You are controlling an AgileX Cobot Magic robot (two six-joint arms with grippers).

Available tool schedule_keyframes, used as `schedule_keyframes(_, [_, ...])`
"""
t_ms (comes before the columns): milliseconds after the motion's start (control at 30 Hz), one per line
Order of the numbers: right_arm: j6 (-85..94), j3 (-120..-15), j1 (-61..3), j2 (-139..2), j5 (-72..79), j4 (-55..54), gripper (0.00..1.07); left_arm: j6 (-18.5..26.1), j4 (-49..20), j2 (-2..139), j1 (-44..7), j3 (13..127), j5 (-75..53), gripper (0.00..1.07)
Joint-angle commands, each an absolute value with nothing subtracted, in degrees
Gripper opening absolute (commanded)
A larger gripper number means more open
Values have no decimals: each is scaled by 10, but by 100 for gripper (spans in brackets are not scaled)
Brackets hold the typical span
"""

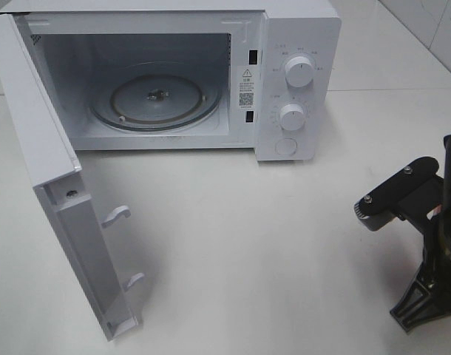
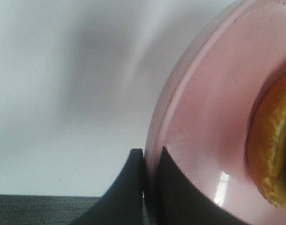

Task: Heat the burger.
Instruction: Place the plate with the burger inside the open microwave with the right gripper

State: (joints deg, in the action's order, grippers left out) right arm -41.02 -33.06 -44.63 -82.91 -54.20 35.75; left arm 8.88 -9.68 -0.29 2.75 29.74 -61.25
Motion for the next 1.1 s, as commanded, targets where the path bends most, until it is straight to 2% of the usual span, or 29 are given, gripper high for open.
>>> schedule_keyframes(33, [-422,-322,-476,-807,-595,376,0,86,-100,-13,29,296,-615,100])
schedule_keyframes(667, [-425,-322,-615,-773,-641,360,0,86,-100,-13,29,296,-615,100])
schedule_keyframes(1100, [-381,-322,-630,-773,-638,382,0,86,-100,-13,29,296,-615,100])
